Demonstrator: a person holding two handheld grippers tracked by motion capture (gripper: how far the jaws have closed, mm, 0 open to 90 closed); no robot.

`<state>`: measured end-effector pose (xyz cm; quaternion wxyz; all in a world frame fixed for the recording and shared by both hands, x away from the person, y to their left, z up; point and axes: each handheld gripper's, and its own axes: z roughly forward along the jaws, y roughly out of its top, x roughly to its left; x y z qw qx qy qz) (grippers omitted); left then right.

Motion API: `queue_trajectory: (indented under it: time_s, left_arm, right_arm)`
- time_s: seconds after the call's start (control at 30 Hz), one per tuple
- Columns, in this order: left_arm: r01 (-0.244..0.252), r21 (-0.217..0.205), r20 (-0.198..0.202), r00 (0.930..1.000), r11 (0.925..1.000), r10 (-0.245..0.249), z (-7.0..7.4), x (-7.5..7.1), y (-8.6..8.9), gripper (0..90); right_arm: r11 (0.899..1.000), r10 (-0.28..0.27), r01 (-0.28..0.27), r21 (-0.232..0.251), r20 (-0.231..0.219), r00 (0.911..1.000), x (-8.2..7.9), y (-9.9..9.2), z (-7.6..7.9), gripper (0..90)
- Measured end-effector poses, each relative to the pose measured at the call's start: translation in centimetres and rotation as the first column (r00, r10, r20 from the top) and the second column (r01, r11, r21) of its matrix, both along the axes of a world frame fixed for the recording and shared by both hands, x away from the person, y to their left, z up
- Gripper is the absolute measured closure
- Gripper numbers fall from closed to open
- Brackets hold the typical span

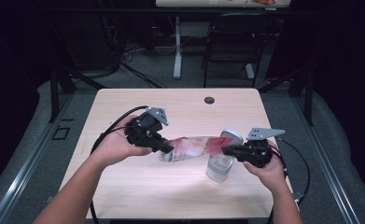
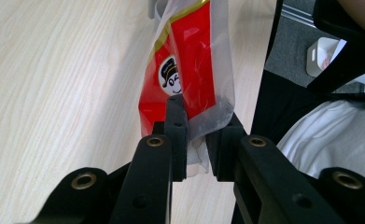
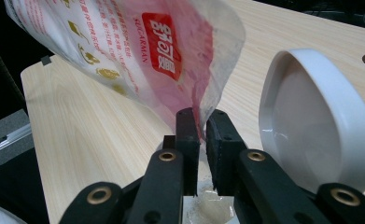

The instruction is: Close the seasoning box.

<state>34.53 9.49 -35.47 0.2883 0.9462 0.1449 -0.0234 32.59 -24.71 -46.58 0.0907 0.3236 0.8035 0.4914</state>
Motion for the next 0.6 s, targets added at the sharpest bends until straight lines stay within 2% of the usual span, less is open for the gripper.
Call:
queue_trajectory:
  time_s: [0.6]
  left_arm:
    - [-0.002, -0.002, -0.004, 1.0, 1.0, 0.002, 0.03, 0.21, 0.03, 80.1]
  right_arm:
    - [1.0, 0.0, 0.0, -0.006, 0.004, 1.0, -0.01, 0.0, -0.01, 84.4]
